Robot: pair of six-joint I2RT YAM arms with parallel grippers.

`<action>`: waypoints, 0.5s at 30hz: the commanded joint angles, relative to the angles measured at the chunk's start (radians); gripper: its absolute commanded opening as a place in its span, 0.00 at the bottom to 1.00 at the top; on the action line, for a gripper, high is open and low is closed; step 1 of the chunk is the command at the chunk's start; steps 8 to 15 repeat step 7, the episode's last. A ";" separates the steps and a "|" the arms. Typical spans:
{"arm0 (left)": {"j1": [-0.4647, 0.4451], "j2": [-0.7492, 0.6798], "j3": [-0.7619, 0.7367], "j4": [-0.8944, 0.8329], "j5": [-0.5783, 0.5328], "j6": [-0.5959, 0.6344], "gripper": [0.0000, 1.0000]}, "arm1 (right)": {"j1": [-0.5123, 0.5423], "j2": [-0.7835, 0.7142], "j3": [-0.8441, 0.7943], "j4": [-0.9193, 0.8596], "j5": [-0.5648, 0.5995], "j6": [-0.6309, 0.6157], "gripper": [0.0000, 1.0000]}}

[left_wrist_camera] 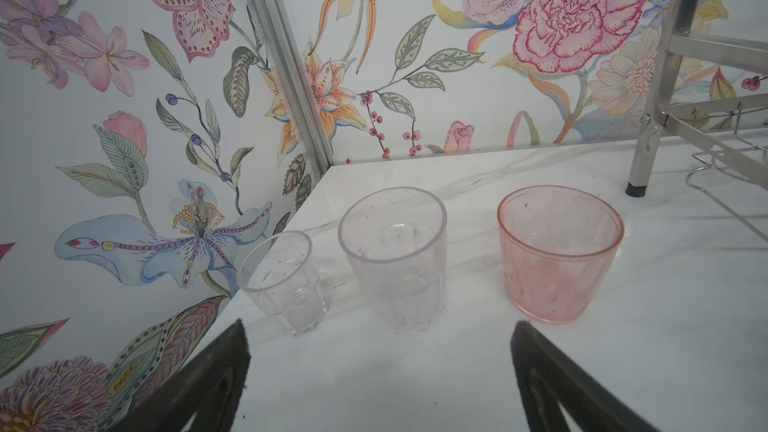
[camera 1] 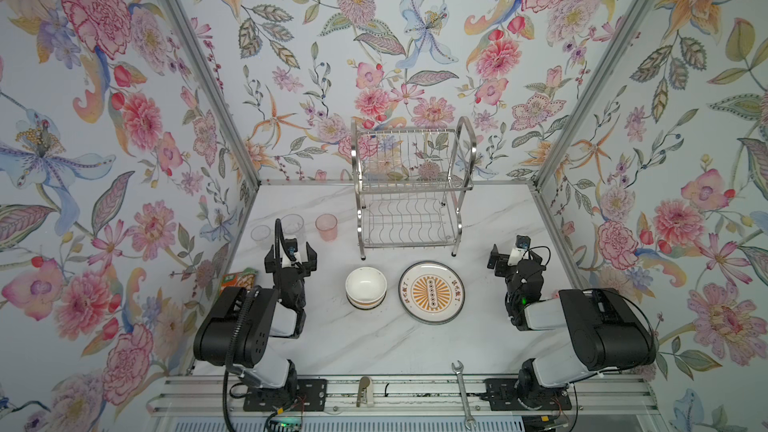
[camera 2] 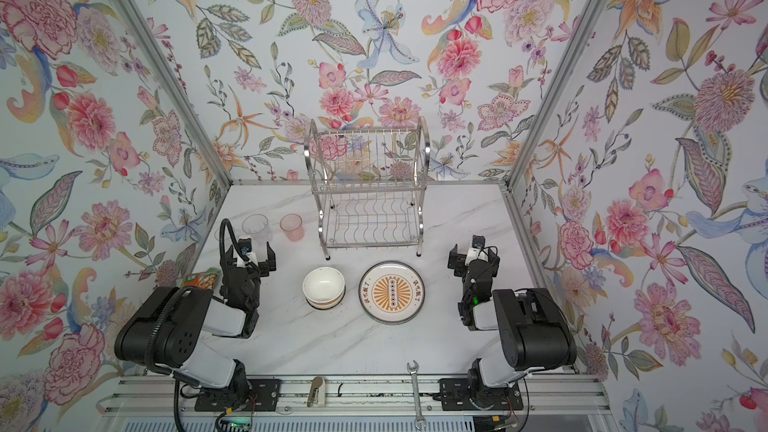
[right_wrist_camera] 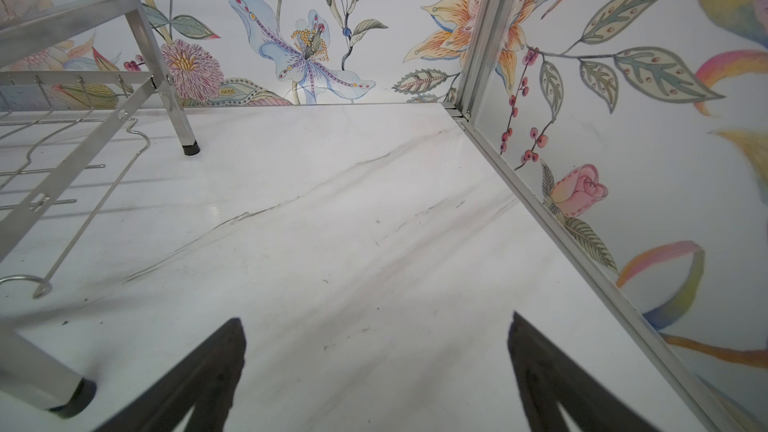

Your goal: Unload the mixed dishes from the dish rack

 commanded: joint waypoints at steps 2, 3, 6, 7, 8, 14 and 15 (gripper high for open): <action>0.005 0.000 0.019 0.003 0.014 0.002 0.99 | 0.003 0.011 0.010 0.015 0.017 -0.008 0.99; 0.005 0.001 0.019 0.003 0.014 0.002 0.99 | 0.002 0.011 0.010 0.016 0.017 -0.008 0.99; 0.005 -0.001 0.014 0.008 0.014 0.002 0.99 | 0.003 0.011 0.010 0.016 0.017 -0.007 0.99; 0.006 -0.002 0.013 0.012 0.014 0.004 1.00 | 0.003 0.011 0.009 0.016 0.017 -0.007 0.99; 0.006 -0.002 0.013 0.012 0.014 0.004 1.00 | 0.003 0.011 0.009 0.016 0.017 -0.007 0.99; 0.006 -0.002 0.013 0.012 0.014 0.004 1.00 | 0.003 0.011 0.009 0.016 0.017 -0.007 0.99; 0.006 -0.002 0.013 0.012 0.014 0.004 1.00 | 0.003 0.011 0.009 0.016 0.017 -0.007 0.99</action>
